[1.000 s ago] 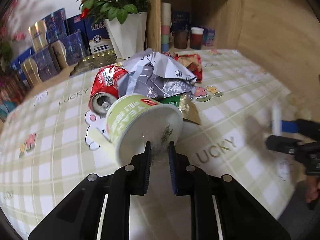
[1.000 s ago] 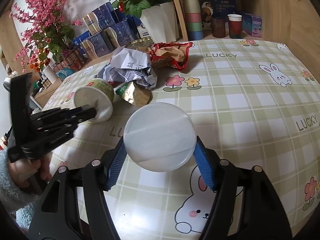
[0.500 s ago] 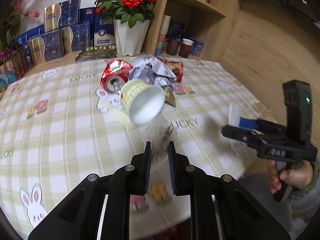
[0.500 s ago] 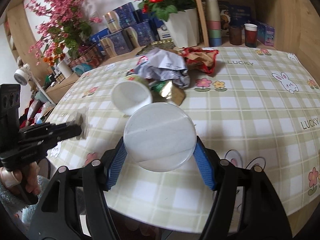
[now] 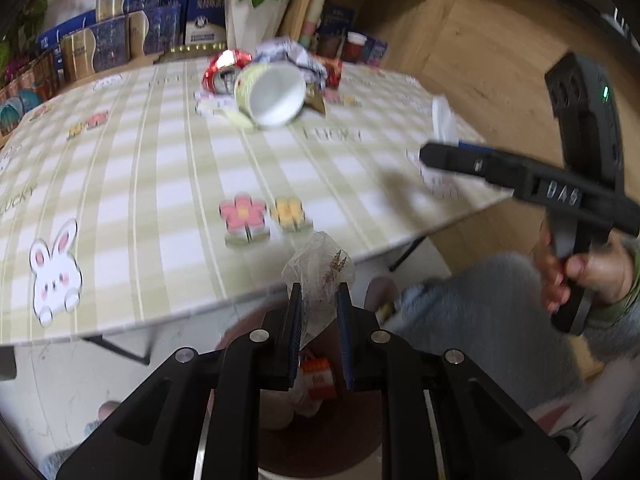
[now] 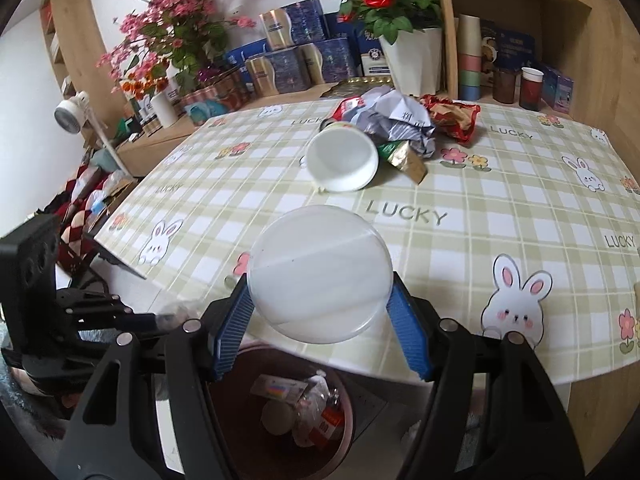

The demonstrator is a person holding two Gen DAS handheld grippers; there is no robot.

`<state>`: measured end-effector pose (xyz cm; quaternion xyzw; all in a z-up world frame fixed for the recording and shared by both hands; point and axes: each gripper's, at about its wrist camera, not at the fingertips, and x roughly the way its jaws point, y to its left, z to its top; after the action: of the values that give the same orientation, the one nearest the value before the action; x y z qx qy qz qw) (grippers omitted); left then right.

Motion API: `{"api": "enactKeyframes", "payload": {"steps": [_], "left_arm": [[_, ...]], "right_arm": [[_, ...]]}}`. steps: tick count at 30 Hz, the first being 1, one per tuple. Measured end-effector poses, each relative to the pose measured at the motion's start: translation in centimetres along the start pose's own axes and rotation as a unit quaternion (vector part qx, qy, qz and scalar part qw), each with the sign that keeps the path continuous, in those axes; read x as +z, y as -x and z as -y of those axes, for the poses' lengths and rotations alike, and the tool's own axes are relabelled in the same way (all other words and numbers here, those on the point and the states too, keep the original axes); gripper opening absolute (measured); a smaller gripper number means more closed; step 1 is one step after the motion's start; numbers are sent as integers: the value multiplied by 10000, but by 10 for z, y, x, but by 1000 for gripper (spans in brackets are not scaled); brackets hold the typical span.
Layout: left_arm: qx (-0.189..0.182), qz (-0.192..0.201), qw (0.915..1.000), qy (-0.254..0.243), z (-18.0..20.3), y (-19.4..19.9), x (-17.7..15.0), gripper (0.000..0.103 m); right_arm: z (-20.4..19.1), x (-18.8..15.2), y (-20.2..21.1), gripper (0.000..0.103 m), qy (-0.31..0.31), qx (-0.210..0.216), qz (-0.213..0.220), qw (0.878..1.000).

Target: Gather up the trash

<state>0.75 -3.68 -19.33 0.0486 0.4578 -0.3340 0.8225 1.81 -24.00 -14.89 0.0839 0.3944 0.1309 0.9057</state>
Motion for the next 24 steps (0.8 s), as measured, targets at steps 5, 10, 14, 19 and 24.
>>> {"api": "enactKeyframes", "payload": {"steps": [5, 10, 14, 19, 24], "left_arm": [[61, -512, 9987, -7, 3, -23, -25, 17], [103, -748, 9966, 325, -8, -45, -42, 17], [162, -768, 9963, 358, -15, -46, -46, 18], [280, -606, 9970, 383, -14, -41, -43, 30], [542, -10, 9977, 409, -14, -11, -38, 67]], "right_arm": [[-4, -14, 4, 66, 39, -53, -112, 9999], [-5, -23, 4, 66, 43, -125, -203, 9997], [-4, -24, 5, 66, -7, -139, -202, 9997], [-4, -26, 6, 66, -42, -141, -198, 9997], [-8, -33, 6, 66, 34, -176, -247, 9995]]}}
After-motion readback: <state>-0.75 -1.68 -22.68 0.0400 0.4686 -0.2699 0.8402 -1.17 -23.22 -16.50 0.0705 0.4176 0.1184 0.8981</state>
